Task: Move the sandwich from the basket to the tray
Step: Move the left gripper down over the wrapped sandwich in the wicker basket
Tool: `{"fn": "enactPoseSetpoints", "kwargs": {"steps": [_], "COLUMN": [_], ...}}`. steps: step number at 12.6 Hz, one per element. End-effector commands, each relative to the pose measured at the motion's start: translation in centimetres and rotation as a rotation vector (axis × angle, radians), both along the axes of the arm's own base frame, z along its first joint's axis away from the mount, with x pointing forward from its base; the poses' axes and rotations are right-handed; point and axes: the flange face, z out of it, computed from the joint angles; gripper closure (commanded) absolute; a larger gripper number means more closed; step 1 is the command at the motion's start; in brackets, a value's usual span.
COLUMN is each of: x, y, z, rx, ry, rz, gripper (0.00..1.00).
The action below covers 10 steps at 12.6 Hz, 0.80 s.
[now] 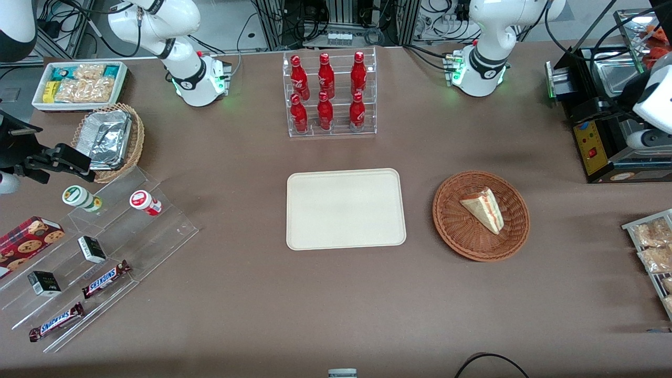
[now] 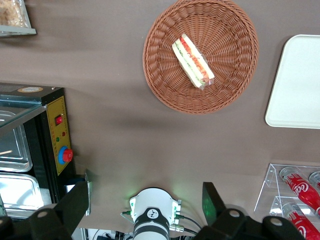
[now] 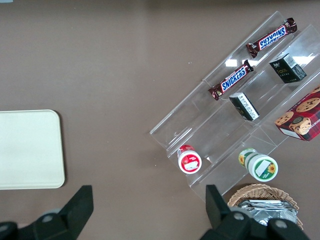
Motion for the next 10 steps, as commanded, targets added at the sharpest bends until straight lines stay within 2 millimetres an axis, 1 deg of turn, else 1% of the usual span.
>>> {"fn": "enactPoseSetpoints", "kwargs": {"steps": [1, 2, 3, 4, 5, 6, 7, 8, 9, 10], "x": [0.4, 0.6, 1.1, 1.2, 1.8, 1.6, 1.5, 1.5, 1.6, 1.7], "y": [0.1, -0.4, -2.0, -4.2, -4.9, -5.8, -7.3, -8.7, -9.7, -9.9], "z": [-0.6, -1.4, -3.9, -6.2, -7.5, -9.4, -11.7, -14.4, -16.3, -18.4], "rx": [0.003, 0.006, 0.008, 0.014, 0.015, 0.017, 0.019, 0.018, 0.02, 0.02], "ry": [0.019, 0.038, 0.097, 0.12, 0.109, 0.13, 0.121, 0.089, 0.057, 0.038], "rz": [0.002, -0.004, -0.035, -0.074, -0.088, -0.104, -0.132, -0.157, -0.162, -0.152], "gripper": [0.0, 0.0, 0.0, 0.0, 0.0, 0.0, 0.0, 0.0, 0.0, 0.0]}}
